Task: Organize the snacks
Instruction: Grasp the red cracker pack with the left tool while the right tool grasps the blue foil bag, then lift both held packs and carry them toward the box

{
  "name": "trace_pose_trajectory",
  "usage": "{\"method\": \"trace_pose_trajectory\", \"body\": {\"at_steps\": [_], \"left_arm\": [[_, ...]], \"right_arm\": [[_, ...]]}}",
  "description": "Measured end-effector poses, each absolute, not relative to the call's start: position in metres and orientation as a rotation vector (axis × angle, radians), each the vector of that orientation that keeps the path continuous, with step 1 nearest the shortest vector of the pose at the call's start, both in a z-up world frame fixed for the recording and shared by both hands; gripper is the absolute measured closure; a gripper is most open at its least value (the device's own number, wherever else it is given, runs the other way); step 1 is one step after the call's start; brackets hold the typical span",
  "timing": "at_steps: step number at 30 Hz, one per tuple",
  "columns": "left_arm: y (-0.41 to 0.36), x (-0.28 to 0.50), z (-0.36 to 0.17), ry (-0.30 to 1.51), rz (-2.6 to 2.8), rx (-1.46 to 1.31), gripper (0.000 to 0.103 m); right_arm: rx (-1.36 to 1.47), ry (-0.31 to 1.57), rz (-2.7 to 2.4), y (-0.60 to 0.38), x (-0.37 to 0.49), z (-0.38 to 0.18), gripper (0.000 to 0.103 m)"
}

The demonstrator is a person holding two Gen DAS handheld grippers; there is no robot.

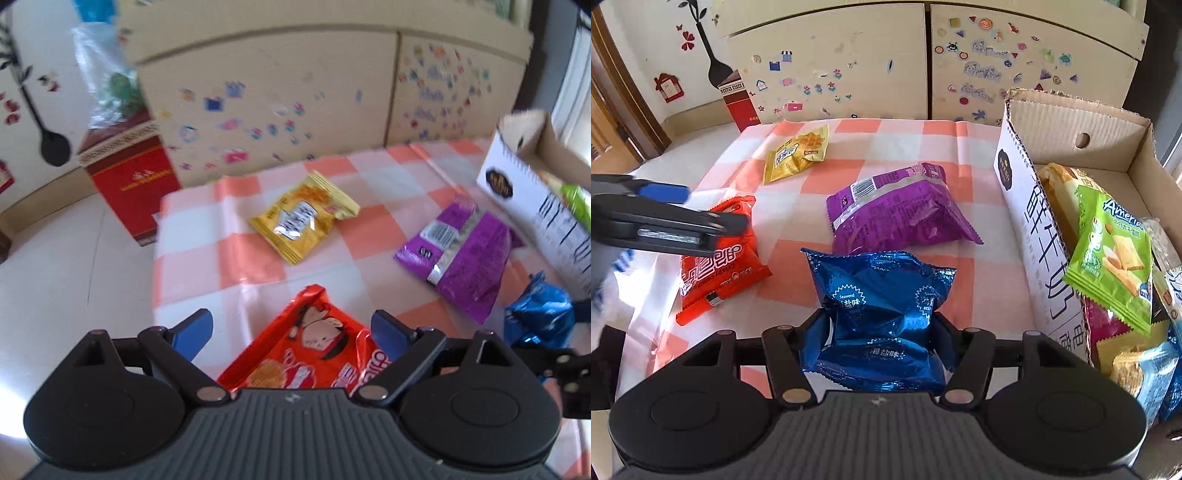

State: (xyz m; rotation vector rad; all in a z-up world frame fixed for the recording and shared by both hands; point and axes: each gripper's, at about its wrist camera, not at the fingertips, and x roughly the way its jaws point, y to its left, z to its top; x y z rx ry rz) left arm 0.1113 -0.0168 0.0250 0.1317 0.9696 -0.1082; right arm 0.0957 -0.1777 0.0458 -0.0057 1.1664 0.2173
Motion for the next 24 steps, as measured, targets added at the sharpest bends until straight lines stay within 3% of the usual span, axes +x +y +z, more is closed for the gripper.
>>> {"method": "trace_pose_trajectory", "body": {"at_steps": [12,24], "left_arm": [[0.012,0.102,0.011,1.086,0.030,-0.284,0.008],[-0.028,0.109,-0.006,1.086,-0.004,-0.075,0.006]], "right_arm": [[-0.009,1.157,0.214,-0.175,0.100,0.044,0.037],[0.043,1.167,0.177,-0.182,0.102,0.042,0.034]]}}
